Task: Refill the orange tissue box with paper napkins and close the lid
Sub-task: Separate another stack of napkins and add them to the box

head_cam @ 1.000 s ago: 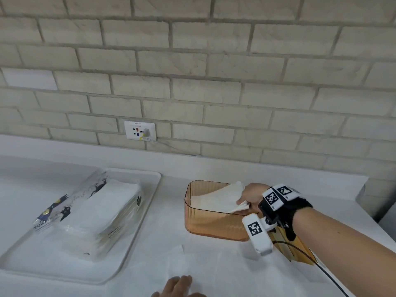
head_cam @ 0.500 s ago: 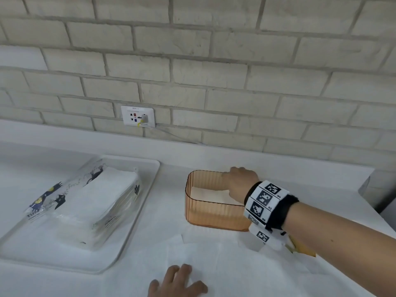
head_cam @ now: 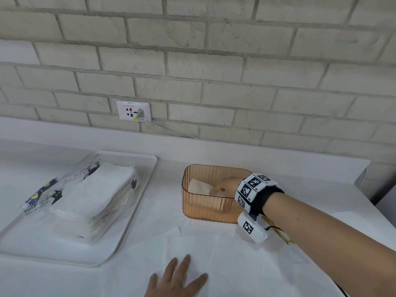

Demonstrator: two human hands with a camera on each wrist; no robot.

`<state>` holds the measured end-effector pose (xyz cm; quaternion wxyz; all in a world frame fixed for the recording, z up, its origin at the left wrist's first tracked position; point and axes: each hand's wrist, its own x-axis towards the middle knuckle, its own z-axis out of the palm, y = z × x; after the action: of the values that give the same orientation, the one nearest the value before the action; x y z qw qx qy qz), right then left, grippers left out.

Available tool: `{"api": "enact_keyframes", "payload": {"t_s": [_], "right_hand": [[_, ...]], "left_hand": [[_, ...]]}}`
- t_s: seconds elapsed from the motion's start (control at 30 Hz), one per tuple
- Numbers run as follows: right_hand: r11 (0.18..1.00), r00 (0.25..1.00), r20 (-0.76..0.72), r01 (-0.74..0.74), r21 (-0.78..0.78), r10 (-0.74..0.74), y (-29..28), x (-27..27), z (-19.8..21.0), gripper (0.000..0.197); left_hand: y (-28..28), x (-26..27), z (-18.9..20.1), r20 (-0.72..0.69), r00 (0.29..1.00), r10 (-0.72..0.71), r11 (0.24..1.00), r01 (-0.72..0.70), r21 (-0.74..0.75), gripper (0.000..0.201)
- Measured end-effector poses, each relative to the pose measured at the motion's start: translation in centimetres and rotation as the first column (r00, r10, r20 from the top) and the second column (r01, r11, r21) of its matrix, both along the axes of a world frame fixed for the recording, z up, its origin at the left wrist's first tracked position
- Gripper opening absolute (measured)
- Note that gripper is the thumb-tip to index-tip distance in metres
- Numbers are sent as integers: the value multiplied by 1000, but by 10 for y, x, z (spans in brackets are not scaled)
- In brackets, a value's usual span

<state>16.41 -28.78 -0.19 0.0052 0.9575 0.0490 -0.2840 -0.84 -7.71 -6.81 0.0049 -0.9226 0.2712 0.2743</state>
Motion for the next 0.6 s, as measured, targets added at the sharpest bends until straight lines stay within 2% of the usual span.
{"api": "enact_keyframes", "payload": {"t_s": [0.1, 0.13, 0.2, 0.27, 0.33, 0.4, 0.43, 0.47, 0.6], "right_hand": [[998, 996, 85, 2, 61, -7, -3, -14, 21, 47], [995, 990, 141, 15, 99, -29, -5, -20, 31, 47], [962, 952, 290, 20, 271, -101, -8, -36, 55, 42], [855, 883, 417, -36, 518, -215, -16, -63, 75, 31], [728, 861, 422, -94, 680, -283, -22, -100, 87, 22], [640, 902, 338, -95, 763, -269, -25, -138, 87, 19], [616, 923, 287, -75, 784, -254, -27, -156, 83, 18], [625, 938, 255, -56, 778, -234, -29, -172, 74, 18], [811, 964, 203, 22, 584, -173, -44, -221, 29, 17]], "left_hand": [[-1, -2, 3, 2, 1000, -25, 998, 25, 58, 82], [0, -2, 2, 10, 1000, -26, 998, 26, 56, 90], [1, -5, 6, 26, 999, -46, 998, 45, 45, 125], [2, -9, 4, 9, 999, -51, 998, 51, 43, 131], [5, -13, 9, -20, 999, -35, 999, 36, 24, 114], [6, -16, 17, -30, 999, -32, 999, 33, 34, 83], [6, -17, 22, -34, 999, -15, 1000, 16, 14, 75], [7, -17, 27, -35, 999, -6, 1000, 5, -12, 72], [-6, -10, 46, 20, 999, 45, 993, -43, -112, 56]]}}
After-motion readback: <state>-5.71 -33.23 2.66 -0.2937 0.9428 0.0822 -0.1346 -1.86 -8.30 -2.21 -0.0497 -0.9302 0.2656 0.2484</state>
